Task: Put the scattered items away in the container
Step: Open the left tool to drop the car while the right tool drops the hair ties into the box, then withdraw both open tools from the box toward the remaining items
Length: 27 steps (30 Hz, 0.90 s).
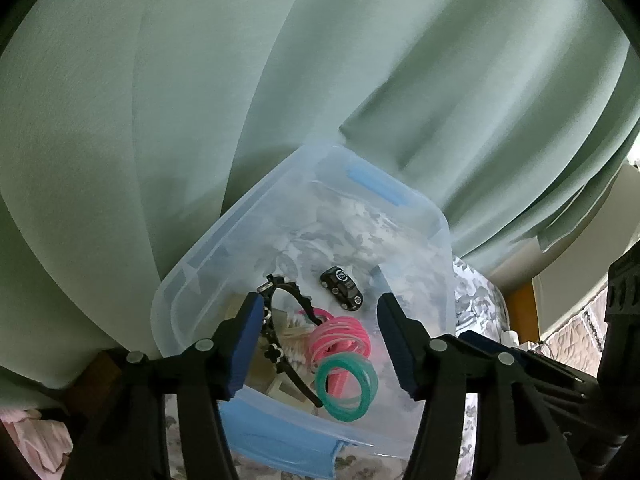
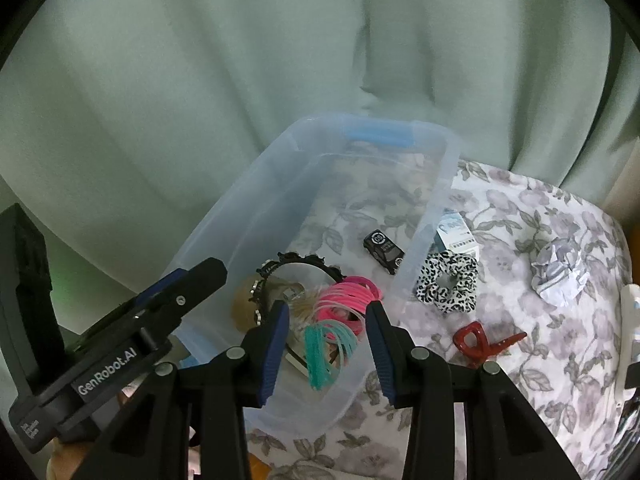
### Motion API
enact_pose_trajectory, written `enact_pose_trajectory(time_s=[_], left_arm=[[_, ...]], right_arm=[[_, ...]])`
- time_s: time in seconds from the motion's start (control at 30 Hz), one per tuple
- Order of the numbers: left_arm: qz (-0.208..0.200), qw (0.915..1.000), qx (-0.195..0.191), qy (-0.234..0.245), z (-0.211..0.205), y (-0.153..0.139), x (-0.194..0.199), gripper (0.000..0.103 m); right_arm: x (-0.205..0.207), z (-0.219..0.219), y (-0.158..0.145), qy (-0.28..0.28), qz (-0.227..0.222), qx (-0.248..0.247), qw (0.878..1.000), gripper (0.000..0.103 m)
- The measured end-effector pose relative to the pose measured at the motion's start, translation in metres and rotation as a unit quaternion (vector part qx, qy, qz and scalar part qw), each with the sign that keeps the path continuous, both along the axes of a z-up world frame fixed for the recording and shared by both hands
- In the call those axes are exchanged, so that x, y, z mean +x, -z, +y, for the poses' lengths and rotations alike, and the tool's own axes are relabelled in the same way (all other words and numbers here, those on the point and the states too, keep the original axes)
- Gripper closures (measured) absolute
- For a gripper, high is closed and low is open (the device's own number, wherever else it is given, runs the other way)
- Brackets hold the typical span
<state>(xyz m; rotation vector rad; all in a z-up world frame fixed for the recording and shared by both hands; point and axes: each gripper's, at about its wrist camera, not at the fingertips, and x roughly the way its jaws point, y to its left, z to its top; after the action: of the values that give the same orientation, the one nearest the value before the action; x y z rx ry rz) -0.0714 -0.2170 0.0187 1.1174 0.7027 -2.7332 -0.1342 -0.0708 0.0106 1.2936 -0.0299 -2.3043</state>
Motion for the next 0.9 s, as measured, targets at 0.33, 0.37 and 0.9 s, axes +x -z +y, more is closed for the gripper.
enact_pose_trajectory(time_s=[0.33,0.37,0.9], left_arm=[[-0.004,0.9997,-0.023,0.007,0.021,-0.011,-0.001,0.037],[-0.003,0.9996,-0.026,0.008,0.024,-0.013,-0.002,0.037],[0.001,0.9910,-0.085,0.103,0.133,-0.032,-0.023,0.037]], right_arm=[[0.007,0.041,0.003,0.032,-0.008,-0.026,0.999,0.059],[0.007,0.048,0.004,0.038,-0.009,-0.031,0.999,0.059],[0.025,0.193,0.028,0.180,-0.027,-0.116,0.976,0.059]])
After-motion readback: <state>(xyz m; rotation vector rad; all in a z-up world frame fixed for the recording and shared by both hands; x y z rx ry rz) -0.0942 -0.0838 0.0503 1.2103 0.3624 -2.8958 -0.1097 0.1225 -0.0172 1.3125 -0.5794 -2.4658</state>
